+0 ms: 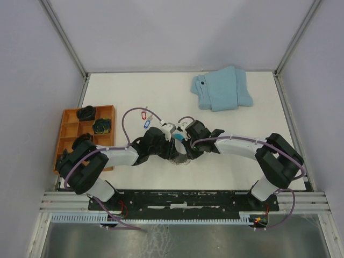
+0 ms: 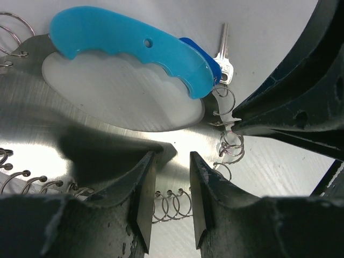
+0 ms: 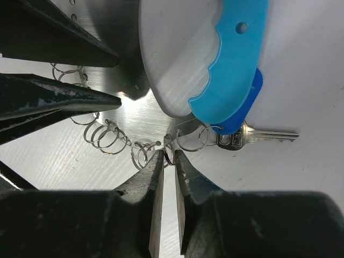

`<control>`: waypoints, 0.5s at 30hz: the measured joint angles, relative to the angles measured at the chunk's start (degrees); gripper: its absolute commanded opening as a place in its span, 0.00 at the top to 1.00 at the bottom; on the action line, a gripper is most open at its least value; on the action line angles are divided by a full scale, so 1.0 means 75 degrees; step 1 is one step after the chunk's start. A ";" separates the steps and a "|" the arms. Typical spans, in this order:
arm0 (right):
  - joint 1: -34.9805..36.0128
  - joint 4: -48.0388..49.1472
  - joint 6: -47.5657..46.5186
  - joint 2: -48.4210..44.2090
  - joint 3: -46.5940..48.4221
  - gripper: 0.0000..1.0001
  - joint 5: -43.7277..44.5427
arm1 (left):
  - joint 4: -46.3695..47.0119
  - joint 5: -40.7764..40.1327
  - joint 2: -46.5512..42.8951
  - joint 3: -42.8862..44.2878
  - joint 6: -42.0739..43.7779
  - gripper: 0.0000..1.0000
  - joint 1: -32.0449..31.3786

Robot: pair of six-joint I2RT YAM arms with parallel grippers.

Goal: Put the keys on the keyring

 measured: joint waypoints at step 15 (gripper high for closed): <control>0.0137 -0.0618 -0.0175 0.0321 0.0554 0.79 0.0323 | 0.0085 0.0102 0.0233 0.0122 -0.0160 0.62 0.0093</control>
